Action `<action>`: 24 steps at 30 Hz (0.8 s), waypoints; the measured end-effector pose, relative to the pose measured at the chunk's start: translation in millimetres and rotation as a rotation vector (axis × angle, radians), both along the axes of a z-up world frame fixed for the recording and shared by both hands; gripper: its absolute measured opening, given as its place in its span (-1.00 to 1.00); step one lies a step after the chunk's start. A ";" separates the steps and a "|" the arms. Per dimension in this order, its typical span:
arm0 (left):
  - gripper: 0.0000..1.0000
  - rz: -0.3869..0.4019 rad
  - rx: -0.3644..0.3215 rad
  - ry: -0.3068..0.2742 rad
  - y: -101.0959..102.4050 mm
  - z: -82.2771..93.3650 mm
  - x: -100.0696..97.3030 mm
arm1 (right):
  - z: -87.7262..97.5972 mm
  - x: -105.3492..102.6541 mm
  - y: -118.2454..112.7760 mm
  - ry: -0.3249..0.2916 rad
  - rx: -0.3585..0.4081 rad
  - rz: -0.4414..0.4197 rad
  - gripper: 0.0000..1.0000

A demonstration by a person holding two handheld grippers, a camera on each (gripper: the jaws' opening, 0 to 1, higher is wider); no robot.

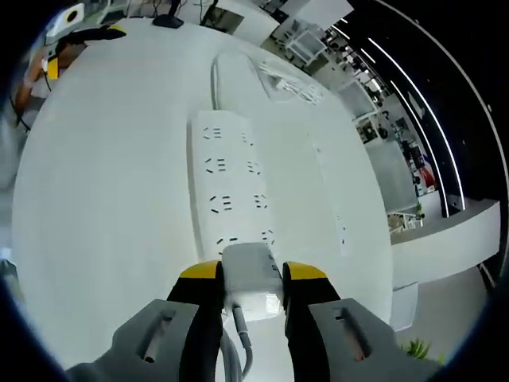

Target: Straighten the power strip on the desk, plug the charger into it

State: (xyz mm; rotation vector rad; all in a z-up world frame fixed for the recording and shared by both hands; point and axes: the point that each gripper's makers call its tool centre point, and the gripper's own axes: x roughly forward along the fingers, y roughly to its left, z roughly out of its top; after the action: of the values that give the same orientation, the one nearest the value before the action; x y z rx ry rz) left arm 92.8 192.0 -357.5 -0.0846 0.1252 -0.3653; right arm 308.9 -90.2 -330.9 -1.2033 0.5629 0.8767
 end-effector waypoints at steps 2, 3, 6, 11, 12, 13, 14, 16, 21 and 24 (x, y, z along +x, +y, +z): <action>0.98 -0.001 0.006 0.005 -0.5 -0.2 0.5 | -0.8 0.4 0.1 0.010 -0.015 0.003 -0.45; 0.98 -0.001 0.010 0.008 -0.7 0.1 0.8 | -1.3 0.4 0.3 0.015 -0.022 0.005 -0.45; 0.98 -0.002 0.015 0.015 -1.5 0.3 1.7 | -3.1 0.6 0.8 0.029 -0.039 0.010 -0.45; 0.98 -0.013 0.021 0.027 -4.7 -0.2 3.8 | -6.0 0.7 2.6 0.048 -0.065 0.017 -0.45; 0.98 -0.015 0.022 0.031 -5.5 -0.6 4.3 | -6.5 0.2 3.0 0.052 -0.068 0.017 -0.45; 0.98 -0.017 0.025 0.034 -6.3 -1.2 4.7 | -7.1 -0.4 3.6 0.056 -0.074 0.022 -0.45; 0.98 -0.019 0.029 0.037 -7.1 -1.6 5.3 | -7.4 -0.7 4.2 0.058 -0.076 0.023 -0.45; 0.98 -0.016 0.051 0.046 -8.3 -3.4 6.6 | -8.7 -1.9 5.0 0.066 -0.081 0.029 -0.45; 0.98 -0.004 0.111 0.069 -10.4 -9.9 12.5 | -10.4 -3.8 5.9 0.083 -0.094 0.034 -0.45; 0.98 -0.022 0.095 0.073 -14.4 -10.3 15.6 | -10.5 -3.6 6.1 0.096 -0.100 0.035 -0.45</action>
State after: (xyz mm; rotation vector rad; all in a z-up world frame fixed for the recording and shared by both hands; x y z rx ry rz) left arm 108.4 177.6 -367.8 -0.0029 0.2157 -0.3773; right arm 305.2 -84.1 -341.4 -1.2698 0.6712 0.9487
